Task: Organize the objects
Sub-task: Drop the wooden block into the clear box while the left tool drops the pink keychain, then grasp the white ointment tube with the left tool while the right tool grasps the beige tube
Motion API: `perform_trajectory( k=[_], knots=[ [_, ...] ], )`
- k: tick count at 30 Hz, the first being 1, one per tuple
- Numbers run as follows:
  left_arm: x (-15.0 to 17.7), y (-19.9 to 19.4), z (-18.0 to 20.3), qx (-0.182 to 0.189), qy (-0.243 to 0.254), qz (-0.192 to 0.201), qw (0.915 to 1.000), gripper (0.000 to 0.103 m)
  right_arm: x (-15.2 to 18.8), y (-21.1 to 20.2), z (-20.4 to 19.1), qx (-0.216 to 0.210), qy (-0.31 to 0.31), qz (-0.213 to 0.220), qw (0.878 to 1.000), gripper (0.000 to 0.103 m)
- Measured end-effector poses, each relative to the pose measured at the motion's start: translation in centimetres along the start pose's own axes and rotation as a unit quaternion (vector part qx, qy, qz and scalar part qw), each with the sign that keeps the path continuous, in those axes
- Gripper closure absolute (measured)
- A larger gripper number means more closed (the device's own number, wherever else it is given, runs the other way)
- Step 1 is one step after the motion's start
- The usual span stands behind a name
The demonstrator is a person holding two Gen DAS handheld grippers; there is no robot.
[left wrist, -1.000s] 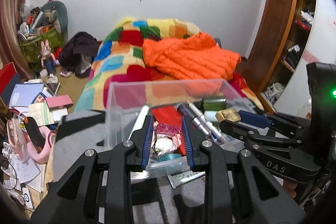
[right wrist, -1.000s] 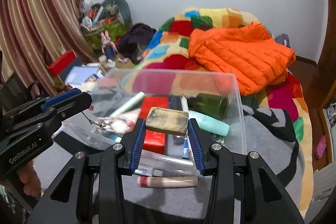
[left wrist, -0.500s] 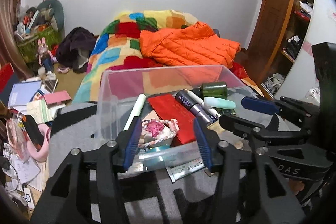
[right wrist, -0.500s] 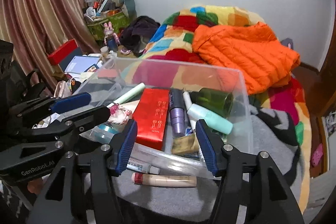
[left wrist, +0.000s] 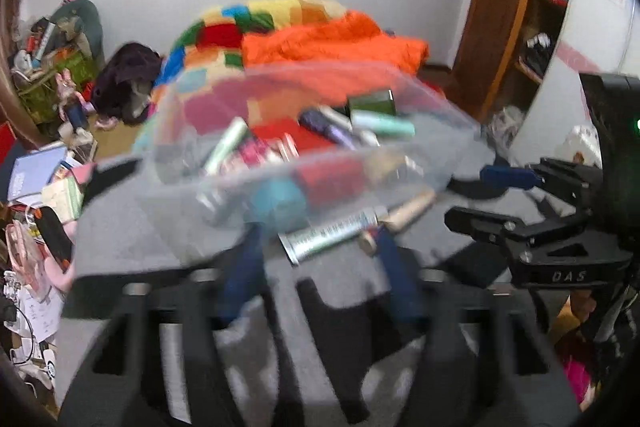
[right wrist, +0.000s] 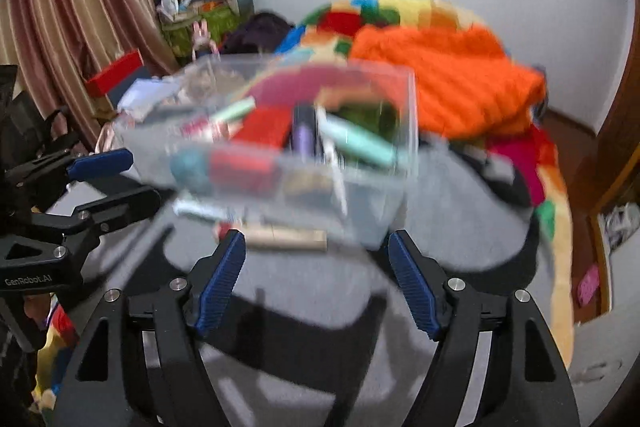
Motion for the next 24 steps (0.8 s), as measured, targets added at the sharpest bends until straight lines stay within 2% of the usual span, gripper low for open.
perform_trajectory(
  k=[1, 4, 5, 10, 17, 21, 24],
  knots=[
    [0.4, 0.9, 0.2, 0.004, 0.0, -0.018, 0.9998, 0.078, 0.3, 0.5, 0.4, -0.007, 0.011, -0.005, 1.0, 0.032],
    [0.8, 2.1, 0.2, 0.005, -0.006, -0.033, 0.9994, 0.082, 0.6, 1.2, 0.7, -0.036, 0.036, -0.008, 0.999, 0.035],
    [0.8, 2.5, 0.3, 0.006, -0.005, -0.039, 0.9992, 0.083, 0.6, 1.4, 0.6, -0.046, 0.036, -0.01, 0.998, 0.039],
    [0.8, 3.7, 1.0, 0.0, 0.008, -0.052, 0.9986, 0.083, -0.2, 1.9, 0.3, -0.05, 0.032, -0.01, 0.998, 0.039],
    [0.3, 4.4, 1.9, 0.005, 0.019, -0.068, 0.9975, 0.083, -1.0, 3.1, -0.7, -0.13, 0.056, -0.039, 0.989, 0.039],
    [0.2, 4.7, 2.4, -0.005, 0.027, -0.067, 0.9974, 0.084, -1.3, 3.5, -0.8, -0.117, 0.054, -0.036, 0.991, 0.037],
    [0.3, 4.5, 2.6, 0.003, 0.022, -0.066, 0.9975, 0.086, -1.2, 3.3, -1.0, -0.113, 0.048, -0.035, 0.992, 0.037]
  ],
)
Point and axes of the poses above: each gripper's, at about its wrist camera, not at the fingertips, and y roughly the way its jaws point, z to its right, x to its underside, the point moved 8 cm from there along y, roughly the way its jaws point, and after that the axes turned 13 degrees about -z, right-handed, at the moved point
